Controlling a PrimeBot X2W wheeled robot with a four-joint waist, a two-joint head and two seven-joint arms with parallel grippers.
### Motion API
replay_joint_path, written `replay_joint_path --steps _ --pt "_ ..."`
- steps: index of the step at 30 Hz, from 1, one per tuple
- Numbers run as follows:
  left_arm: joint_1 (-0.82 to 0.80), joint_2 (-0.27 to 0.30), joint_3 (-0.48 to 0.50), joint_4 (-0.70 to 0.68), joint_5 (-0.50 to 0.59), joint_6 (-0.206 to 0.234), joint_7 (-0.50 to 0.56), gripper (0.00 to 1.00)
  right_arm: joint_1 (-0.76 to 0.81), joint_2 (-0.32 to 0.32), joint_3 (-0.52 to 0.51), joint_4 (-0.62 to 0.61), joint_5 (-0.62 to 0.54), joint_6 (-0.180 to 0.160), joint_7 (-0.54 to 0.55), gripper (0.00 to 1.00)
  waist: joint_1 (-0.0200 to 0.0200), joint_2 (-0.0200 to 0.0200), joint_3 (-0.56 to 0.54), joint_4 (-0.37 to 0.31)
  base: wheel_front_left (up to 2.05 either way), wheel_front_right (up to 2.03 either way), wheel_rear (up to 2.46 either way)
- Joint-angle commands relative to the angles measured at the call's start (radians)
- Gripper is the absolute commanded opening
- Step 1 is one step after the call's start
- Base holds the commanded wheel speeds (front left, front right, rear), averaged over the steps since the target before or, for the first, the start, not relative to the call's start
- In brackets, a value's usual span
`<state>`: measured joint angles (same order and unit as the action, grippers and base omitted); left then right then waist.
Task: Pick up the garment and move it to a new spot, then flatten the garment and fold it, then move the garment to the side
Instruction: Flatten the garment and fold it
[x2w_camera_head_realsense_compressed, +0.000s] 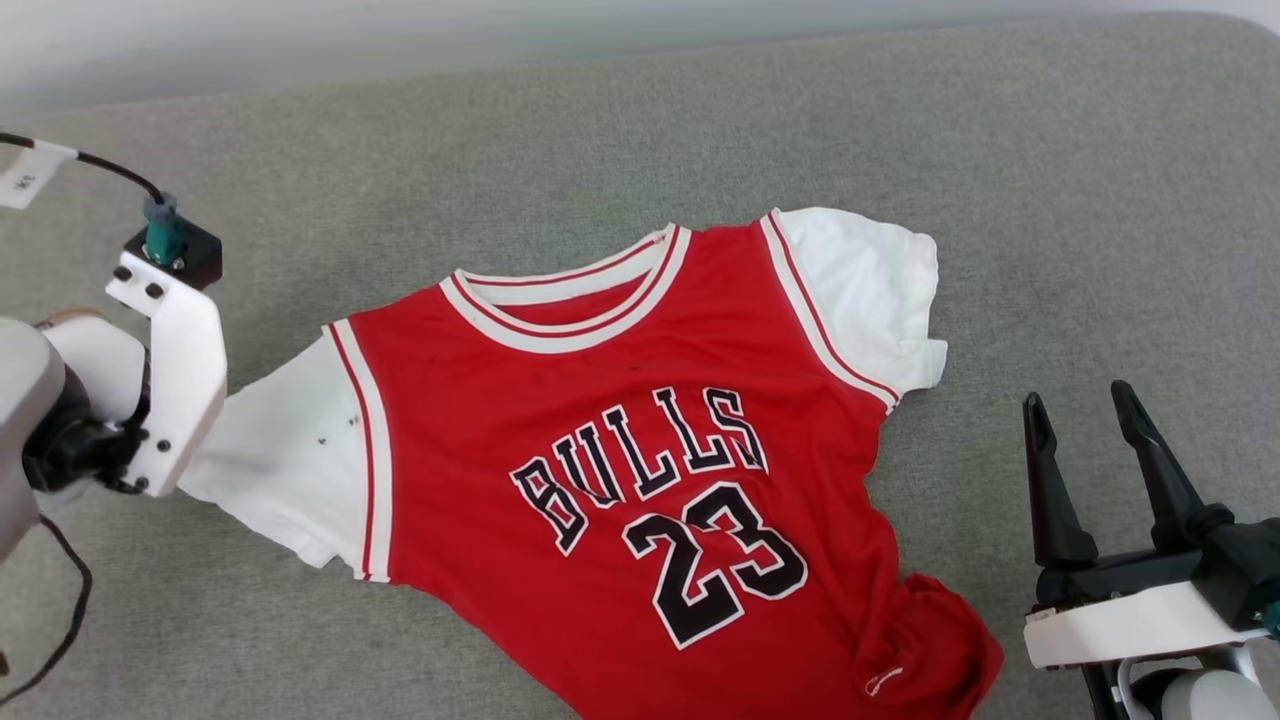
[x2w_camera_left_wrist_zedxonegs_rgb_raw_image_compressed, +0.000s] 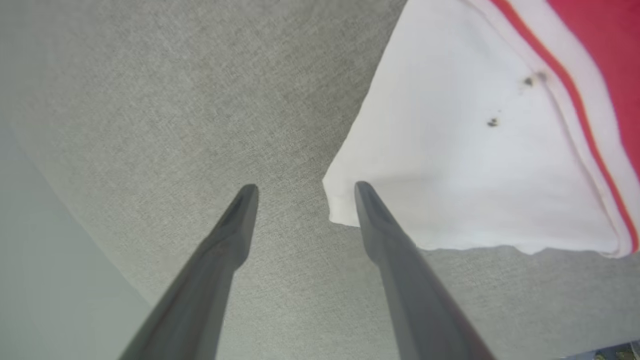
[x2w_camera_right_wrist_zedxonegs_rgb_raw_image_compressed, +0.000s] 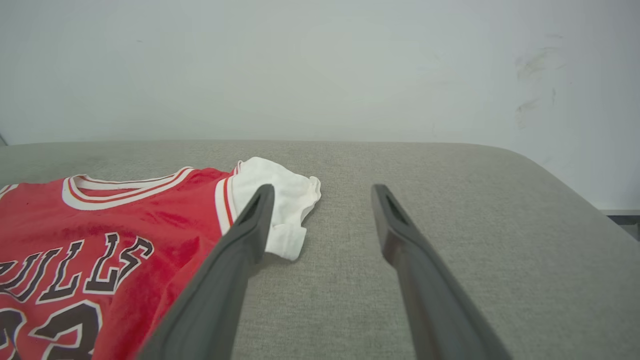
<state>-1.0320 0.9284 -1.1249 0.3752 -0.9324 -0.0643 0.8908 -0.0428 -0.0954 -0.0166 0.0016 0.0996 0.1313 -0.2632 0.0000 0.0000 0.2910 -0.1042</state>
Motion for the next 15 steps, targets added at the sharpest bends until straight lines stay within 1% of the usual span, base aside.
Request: replay_joint_path --steps 1,4,7,9,11,12,13,15 --pt "0.018 -0.001 -0.007 -0.002 -0.009 0.008 0.01 1.0 -0.016 0.003 0.0 -0.004 0.008 -0.001 -0.002 1.0 0.0 0.0 0.015 -0.008 0.0 0.0 0.0" --pt "0.038 -0.005 -0.019 0.001 -0.005 0.023 0.021 1.0 -0.024 0.003 -0.002 -0.009 0.007 -0.001 -0.002 1.0 0.0 0.0 0.039 -0.014 0.0 0.0 0.0" --pt "0.063 -0.025 -0.024 0.019 -0.017 0.035 0.011 1.0 -0.036 0.002 0.0 -0.008 0.004 -0.001 -0.002 1.0 0.0 0.0 0.055 -0.018 0.0 0.0 0.0" --pt "0.081 -0.04 -0.034 0.031 -0.017 0.032 0.002 1.0 -0.042 -0.002 0.0 -0.007 0.002 -0.001 -0.002 1.0 0.0 0.0 0.059 -0.019 0.0 0.0 0.0" --pt "0.088 -0.052 -0.045 0.036 -0.011 0.019 -0.003 1.0 -0.04 -0.007 -0.002 -0.003 0.0 -0.001 -0.002 1.0 0.0 0.0 0.058 -0.018 0.0 0.0 0.0" --pt "0.09 -0.057 -0.05 0.038 -0.007 0.013 -0.005 0.45 -0.039 -0.009 -0.005 0.0 0.0 -0.001 -0.002 1.0 0.0 0.0 0.054 -0.015 0.0 0.0 0.0" --pt "0.092 -0.062 -0.054 0.04 -0.007 0.007 -0.007 0.0 -0.038 -0.012 -0.009 0.002 0.0 -0.001 -0.002 1.0 0.0 0.0 0.048 -0.012 0.0 0.0 0.0" --pt "0.094 -0.064 -0.057 0.043 -0.008 -0.003 -0.016 0.0 -0.035 -0.015 -0.018 0.004 -0.002 -0.001 -0.002 1.0 0.0 0.0 0.032 -0.004 0.0 0.0 0.0"
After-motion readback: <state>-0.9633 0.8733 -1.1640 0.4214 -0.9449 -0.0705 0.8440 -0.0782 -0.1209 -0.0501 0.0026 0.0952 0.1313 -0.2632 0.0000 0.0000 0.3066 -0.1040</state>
